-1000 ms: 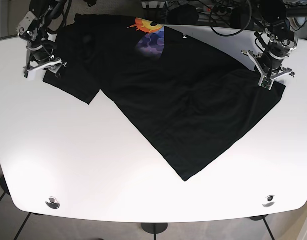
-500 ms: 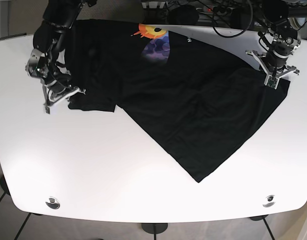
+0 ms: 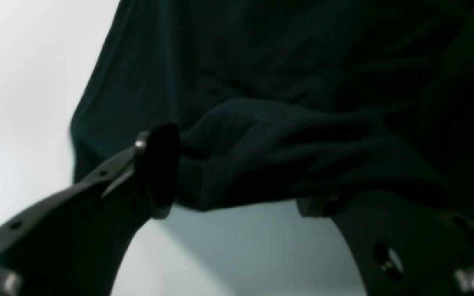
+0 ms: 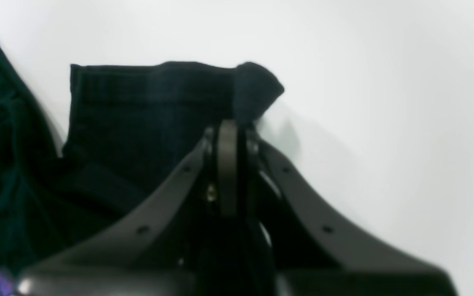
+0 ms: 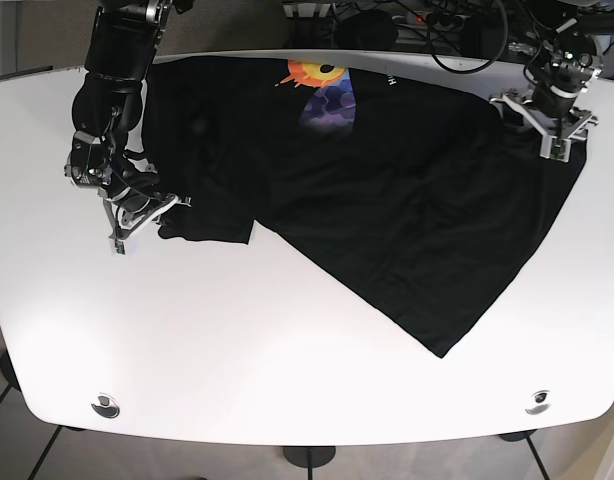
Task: Fold the T-shirt properly
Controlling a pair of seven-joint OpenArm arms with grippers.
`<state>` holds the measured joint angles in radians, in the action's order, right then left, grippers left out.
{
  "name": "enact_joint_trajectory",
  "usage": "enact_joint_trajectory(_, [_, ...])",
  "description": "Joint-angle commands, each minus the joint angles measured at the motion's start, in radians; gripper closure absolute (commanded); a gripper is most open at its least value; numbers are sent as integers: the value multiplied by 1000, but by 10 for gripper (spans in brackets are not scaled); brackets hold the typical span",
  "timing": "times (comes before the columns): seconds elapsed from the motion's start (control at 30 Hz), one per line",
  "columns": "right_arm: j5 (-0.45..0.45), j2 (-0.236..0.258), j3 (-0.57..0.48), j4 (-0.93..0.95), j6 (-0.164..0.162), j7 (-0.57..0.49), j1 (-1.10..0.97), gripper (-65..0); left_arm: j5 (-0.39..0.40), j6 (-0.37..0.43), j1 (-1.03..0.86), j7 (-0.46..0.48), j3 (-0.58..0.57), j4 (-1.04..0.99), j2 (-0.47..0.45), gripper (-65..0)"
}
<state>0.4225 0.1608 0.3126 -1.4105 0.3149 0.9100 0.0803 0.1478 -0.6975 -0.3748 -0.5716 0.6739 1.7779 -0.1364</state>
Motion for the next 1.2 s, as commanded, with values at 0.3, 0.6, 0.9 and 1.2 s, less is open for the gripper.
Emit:
enact_joint_trajectory(0.3, [20, 7, 3, -22, 5, -18, 19, -17, 497, -1, 9, -265, -36, 107, -286, -397])
enact_joint_trajectory(0.6, [20, -13, 6, -23, 5, -16, 14, -17, 697, -1, 218, -572, -130, 107, -401, -397])
enact_joint_trajectory(0.9, [20, -14, 6, -23, 5, -16, 14, -17, 689, -1, 70, -574, -237, 109, -529, -397])
enact_joint_trajectory(1.2, [20, -14, 9, -23, 5, -16, 11, -17, 677, -1, 43, -571, -441, 139, -553, -397])
